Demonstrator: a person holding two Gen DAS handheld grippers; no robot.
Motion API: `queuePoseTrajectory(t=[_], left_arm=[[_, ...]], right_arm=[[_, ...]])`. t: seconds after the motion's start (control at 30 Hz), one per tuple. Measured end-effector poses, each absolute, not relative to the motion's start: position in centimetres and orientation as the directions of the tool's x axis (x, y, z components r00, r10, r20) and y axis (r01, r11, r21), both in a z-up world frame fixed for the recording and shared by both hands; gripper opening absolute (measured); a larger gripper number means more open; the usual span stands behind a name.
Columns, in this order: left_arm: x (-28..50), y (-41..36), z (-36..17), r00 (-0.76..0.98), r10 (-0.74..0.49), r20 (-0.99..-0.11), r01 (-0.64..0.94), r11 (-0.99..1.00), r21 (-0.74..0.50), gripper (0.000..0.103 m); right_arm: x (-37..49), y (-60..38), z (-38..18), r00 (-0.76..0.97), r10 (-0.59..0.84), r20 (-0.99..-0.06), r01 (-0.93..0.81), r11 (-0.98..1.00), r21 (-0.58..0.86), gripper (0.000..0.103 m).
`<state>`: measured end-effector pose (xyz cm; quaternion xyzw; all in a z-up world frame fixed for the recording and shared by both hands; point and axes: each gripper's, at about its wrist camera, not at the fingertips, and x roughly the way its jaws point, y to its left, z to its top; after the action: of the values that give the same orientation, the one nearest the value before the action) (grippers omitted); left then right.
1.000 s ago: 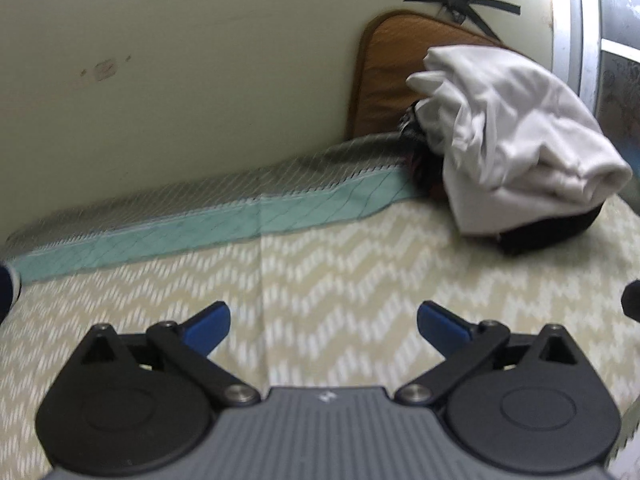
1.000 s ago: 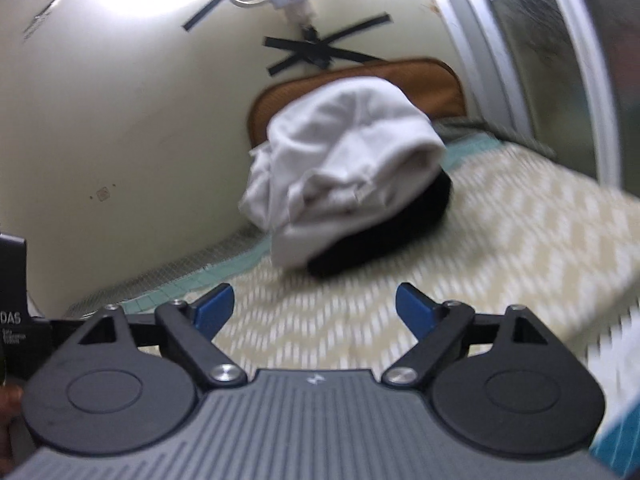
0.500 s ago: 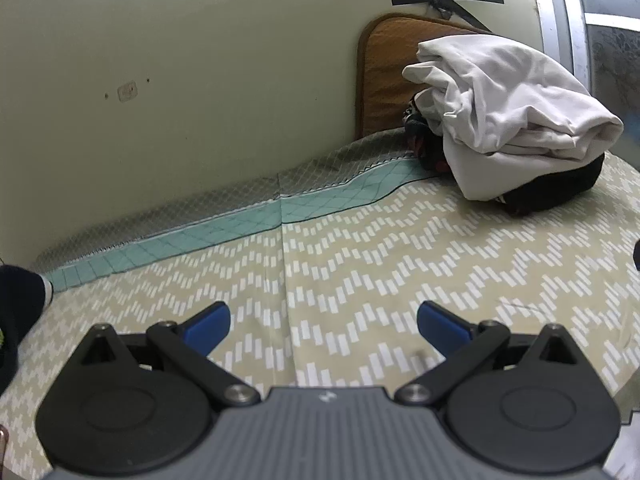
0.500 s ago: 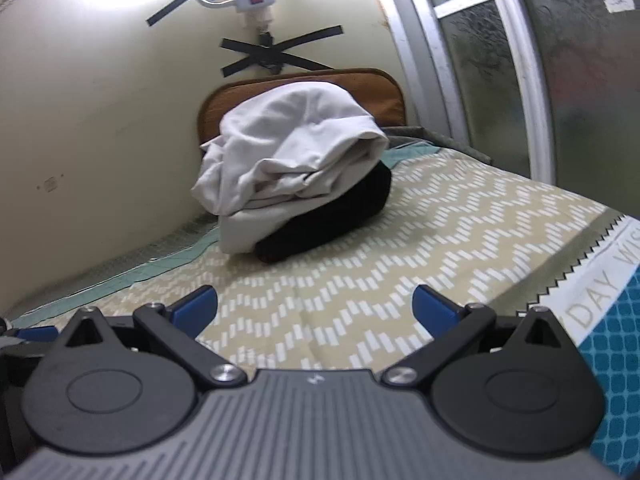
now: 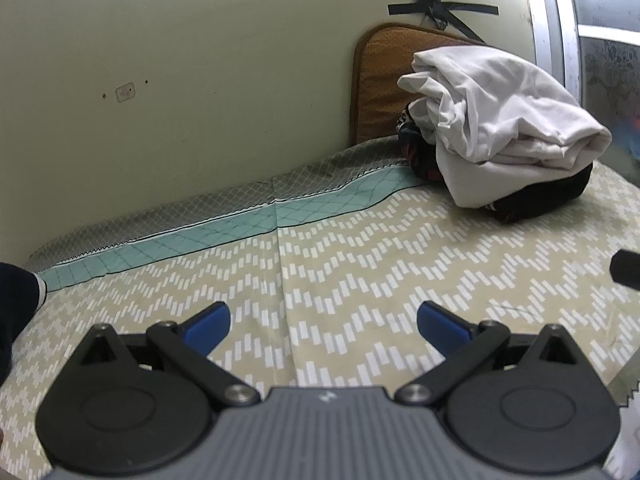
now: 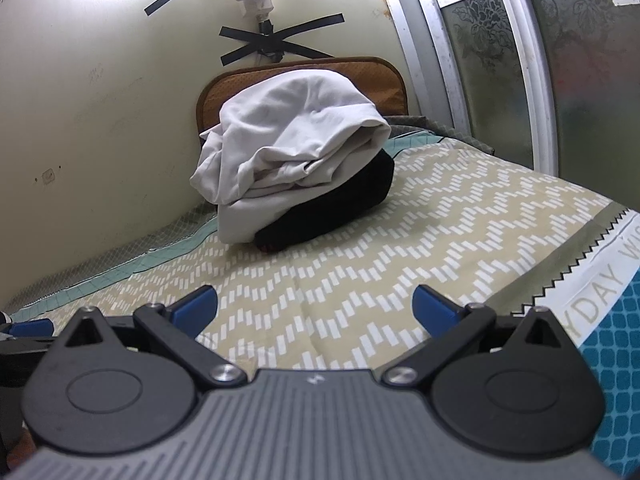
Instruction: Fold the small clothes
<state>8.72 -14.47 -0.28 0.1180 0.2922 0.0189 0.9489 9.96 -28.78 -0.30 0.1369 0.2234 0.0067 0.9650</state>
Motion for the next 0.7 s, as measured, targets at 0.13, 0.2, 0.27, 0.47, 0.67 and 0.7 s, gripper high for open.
queuePoseTrajectory(t=[0.13,0.2,0.27,0.47,0.67,0.7], left_arm=[[8.72,-14.22,0.06,0.82,0.123,-0.559,0.01,0.974,0.228,0.103],[8.58,-14.09,0.24,0.825,0.129,-0.55,0.001,0.973,0.229,0.103],[8.49,-13.97,0.38,0.826,0.124,-0.55,0.001,0.975,0.222,0.103],[8.43,-14.1,0.41,0.818,0.129,-0.561,0.001,0.974,0.226,0.103],[8.48,-14.16,0.29,0.8,0.126,-0.587,0.006,0.976,0.217,0.103],[8.48,-14.17,0.27,0.798,0.124,-0.589,0.008,0.976,0.215,0.103]], right_arm=[[9.98,-28.72,-0.33,0.899,0.071,-0.431,0.053,0.961,0.27,0.103],[10.0,-28.74,-0.36,0.898,0.071,-0.434,0.055,0.961,0.27,0.103],[10.02,-28.72,-0.38,0.898,0.07,-0.435,0.056,0.961,0.27,0.103],[10.0,-28.8,-0.42,0.896,0.074,-0.437,0.055,0.96,0.274,0.103],[9.98,-28.79,-0.42,0.895,0.075,-0.439,0.055,0.96,0.276,0.103],[9.96,-28.8,-0.41,0.895,0.076,-0.439,0.054,0.96,0.276,0.103]])
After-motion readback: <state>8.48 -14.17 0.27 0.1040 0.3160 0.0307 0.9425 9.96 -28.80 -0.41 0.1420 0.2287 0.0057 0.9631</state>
